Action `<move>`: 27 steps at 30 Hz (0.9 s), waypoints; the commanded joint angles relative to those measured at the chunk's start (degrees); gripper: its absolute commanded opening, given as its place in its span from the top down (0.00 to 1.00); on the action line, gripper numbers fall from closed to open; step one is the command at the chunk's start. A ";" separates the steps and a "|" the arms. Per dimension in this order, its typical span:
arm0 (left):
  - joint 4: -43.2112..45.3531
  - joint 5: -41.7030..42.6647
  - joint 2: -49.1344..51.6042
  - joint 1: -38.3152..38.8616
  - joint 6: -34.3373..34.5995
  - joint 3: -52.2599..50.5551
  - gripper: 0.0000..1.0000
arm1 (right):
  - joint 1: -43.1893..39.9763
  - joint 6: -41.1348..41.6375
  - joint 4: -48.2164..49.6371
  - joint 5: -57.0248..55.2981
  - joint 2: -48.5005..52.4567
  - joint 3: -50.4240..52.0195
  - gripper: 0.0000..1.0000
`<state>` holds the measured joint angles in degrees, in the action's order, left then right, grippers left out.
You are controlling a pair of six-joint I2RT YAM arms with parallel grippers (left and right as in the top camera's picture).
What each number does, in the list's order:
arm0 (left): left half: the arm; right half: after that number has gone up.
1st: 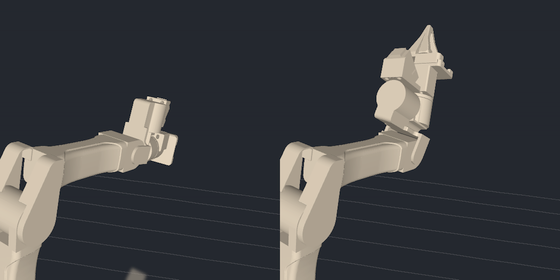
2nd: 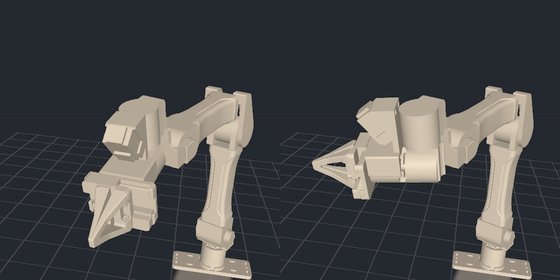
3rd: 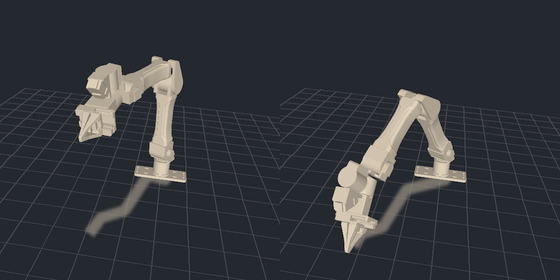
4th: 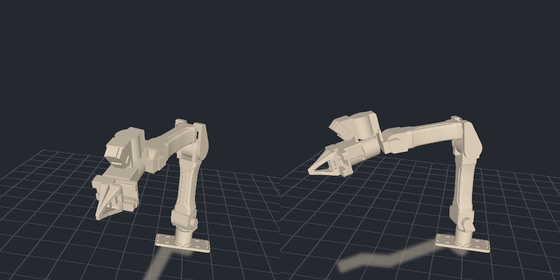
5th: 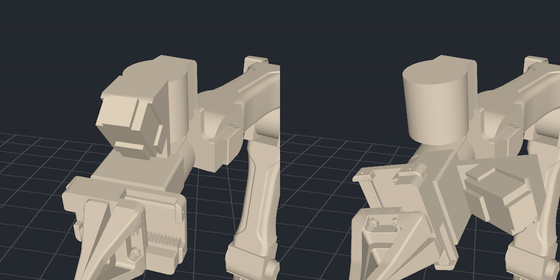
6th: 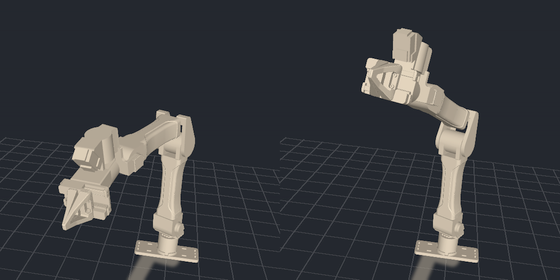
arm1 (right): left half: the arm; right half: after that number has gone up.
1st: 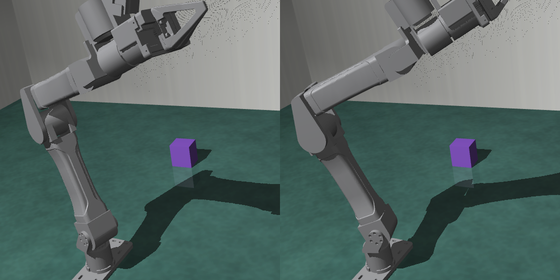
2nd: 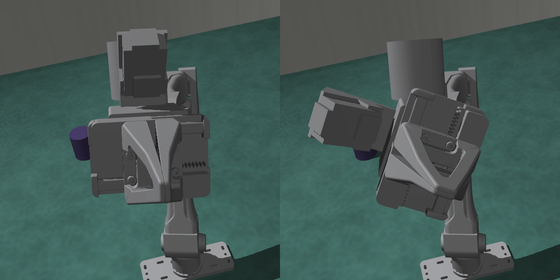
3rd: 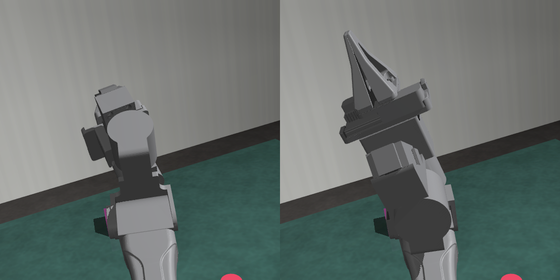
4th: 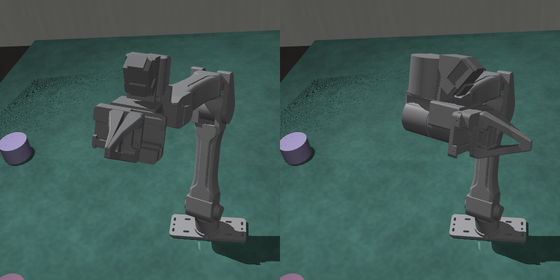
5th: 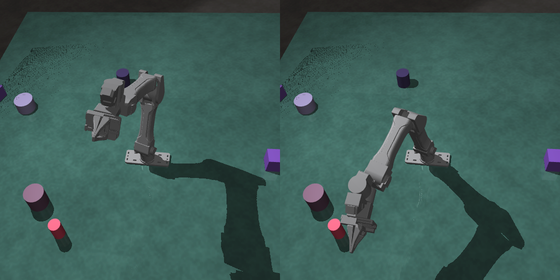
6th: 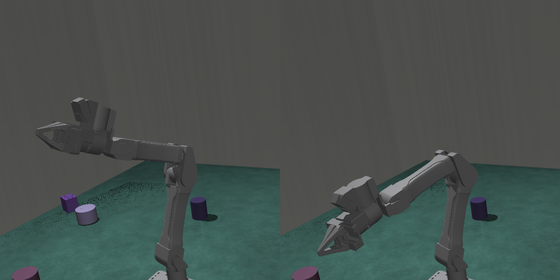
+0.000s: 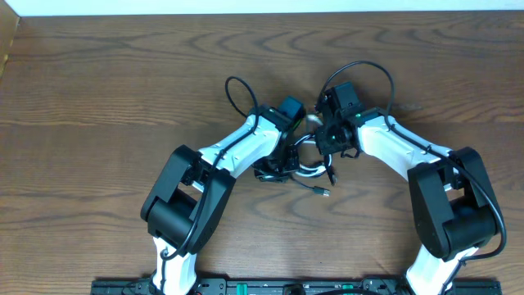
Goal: Untangle cables
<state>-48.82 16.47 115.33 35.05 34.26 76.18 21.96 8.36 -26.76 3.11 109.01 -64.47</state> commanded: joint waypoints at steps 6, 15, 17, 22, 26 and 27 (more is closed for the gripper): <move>0.09 -2.60 0.79 -0.98 -5.42 -0.46 0.86 | -0.48 3.58 -0.66 -8.90 -0.13 1.38 0.82; -0.70 3.91 0.76 -5.81 4.37 5.40 0.83 | -0.48 3.61 -0.59 -7.45 -0.13 1.38 0.81; 2.36 4.09 0.76 -6.12 8.76 5.44 0.67 | -0.48 3.61 -0.59 -7.45 -0.13 1.38 0.81; 8.09 4.07 0.76 -5.44 13.46 5.42 0.61 | -0.48 3.61 -0.42 -7.43 -0.13 1.38 0.80; 9.03 3.69 0.79 -3.54 14.88 4.92 0.61 | -0.48 3.61 -0.37 -7.43 -0.13 1.38 0.80; 8.92 3.37 0.81 -2.99 16.26 4.87 0.61 | -0.48 3.63 -0.28 -7.43 -0.13 1.38 0.80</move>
<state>-39.79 19.81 115.42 30.59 46.57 80.73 21.89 11.16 -27.03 -3.07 108.97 -64.27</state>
